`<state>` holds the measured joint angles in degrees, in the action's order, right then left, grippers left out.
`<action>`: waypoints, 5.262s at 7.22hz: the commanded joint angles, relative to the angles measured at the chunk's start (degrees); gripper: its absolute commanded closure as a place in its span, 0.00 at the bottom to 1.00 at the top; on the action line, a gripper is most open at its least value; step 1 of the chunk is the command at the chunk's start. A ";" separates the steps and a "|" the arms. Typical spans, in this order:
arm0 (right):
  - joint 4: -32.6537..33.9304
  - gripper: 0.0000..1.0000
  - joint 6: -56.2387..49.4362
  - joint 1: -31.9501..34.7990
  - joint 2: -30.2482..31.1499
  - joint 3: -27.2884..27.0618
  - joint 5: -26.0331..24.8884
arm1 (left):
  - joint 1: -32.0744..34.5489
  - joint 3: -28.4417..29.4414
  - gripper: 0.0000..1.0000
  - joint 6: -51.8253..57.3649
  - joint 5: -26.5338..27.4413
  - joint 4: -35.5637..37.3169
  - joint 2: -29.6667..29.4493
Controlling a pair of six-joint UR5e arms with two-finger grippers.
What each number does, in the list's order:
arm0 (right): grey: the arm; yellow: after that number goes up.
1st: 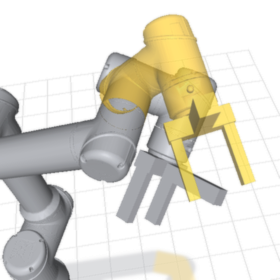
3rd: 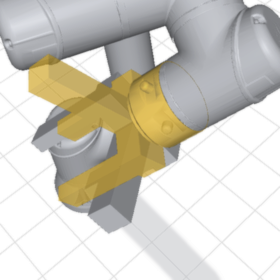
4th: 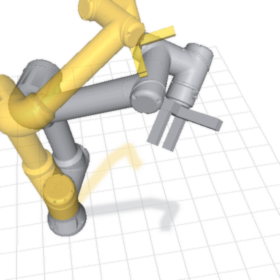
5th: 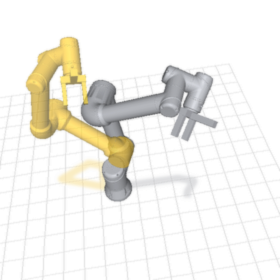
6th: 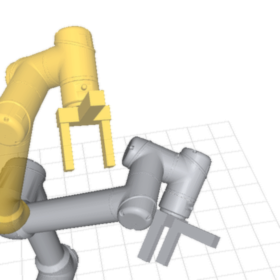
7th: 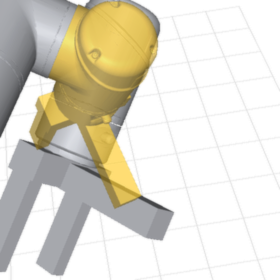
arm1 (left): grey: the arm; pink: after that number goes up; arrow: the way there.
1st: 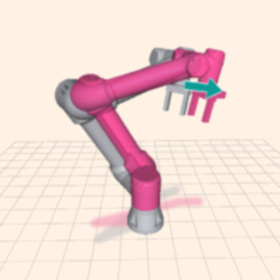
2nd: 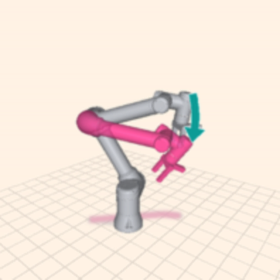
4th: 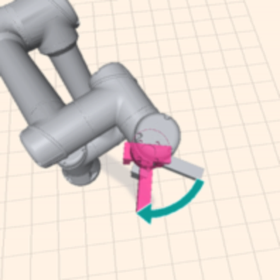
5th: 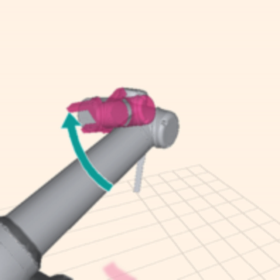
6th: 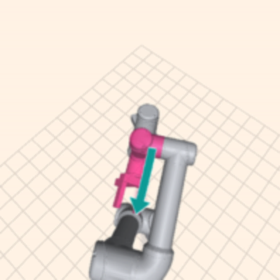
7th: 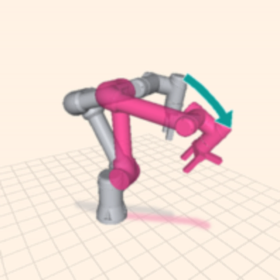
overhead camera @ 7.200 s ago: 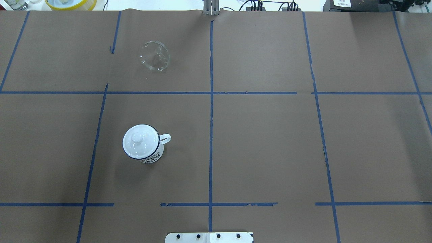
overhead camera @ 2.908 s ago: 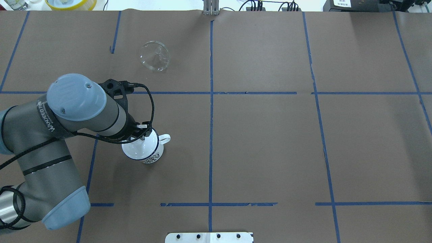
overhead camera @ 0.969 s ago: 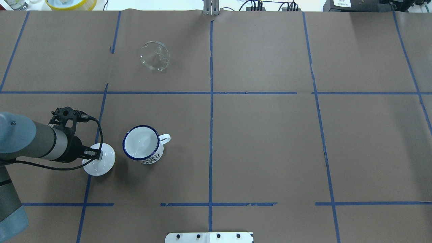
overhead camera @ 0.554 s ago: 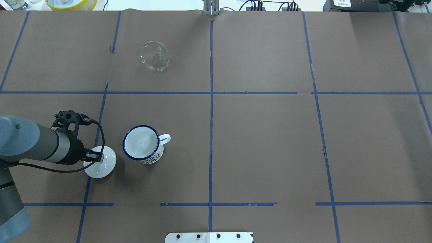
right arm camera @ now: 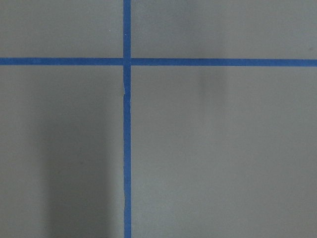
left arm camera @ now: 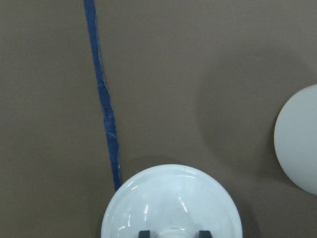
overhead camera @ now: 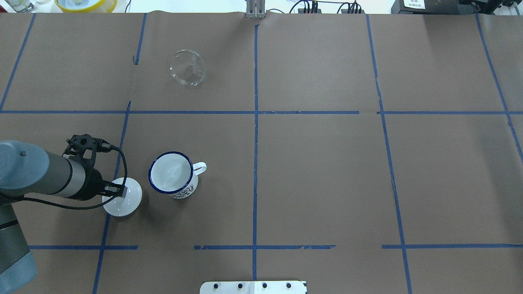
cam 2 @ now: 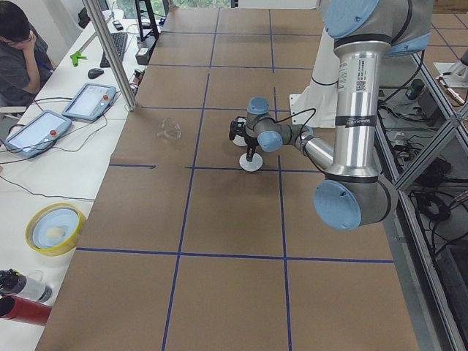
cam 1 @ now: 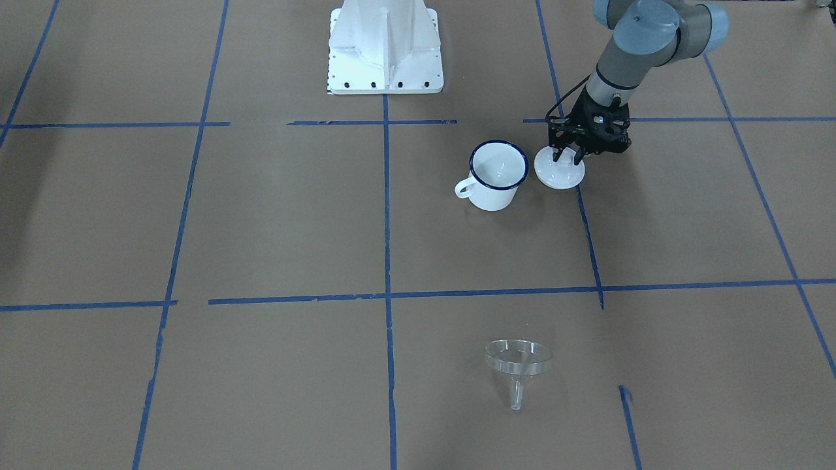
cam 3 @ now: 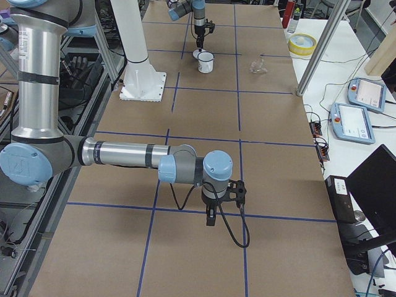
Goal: Place funnel on cup
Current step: 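Lift the white lid off the mug and set it on the table beside it, then move the left gripper to the clear glass funnel and grasp its rim, then lift the glass funnel and carry it over the white mug, then lower the funnel into the mug opening and open the left gripper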
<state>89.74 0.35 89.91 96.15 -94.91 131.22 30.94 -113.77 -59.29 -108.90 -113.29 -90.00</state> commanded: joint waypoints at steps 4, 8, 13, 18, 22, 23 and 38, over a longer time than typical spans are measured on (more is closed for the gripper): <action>0.00 0.00 0.00 0.00 0.00 -0.01 0.00 | 7.87 -5.86 0.00 -19.96 0.08 0.00 -6.01; 0.00 0.00 0.00 0.00 0.00 -0.01 0.00 | 8.61 10.71 0.00 -56.38 19.64 -6.96 -23.71; 0.00 0.00 0.00 0.00 0.00 -0.01 0.00 | 9.57 41.39 0.00 -76.12 27.24 -22.06 -38.63; 0.00 0.00 0.00 0.00 0.00 -0.01 0.00 | 11.33 51.45 0.34 -77.73 27.25 -27.33 -43.59; 0.00 0.00 0.00 0.00 0.00 -0.01 0.00 | 12.91 51.11 1.00 -76.50 27.16 -27.33 -43.51; 0.00 0.00 0.00 0.00 0.00 -0.01 0.00 | 13.61 50.41 1.00 -76.50 27.07 -27.42 -43.51; 0.00 0.00 0.00 0.00 0.00 -0.01 0.00 | 5.63 1.79 1.00 -18.84 -8.88 54.60 -44.92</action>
<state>89.74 0.35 89.91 96.15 -94.92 131.22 38.69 -113.32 -79.11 -117.93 -57.86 -135.49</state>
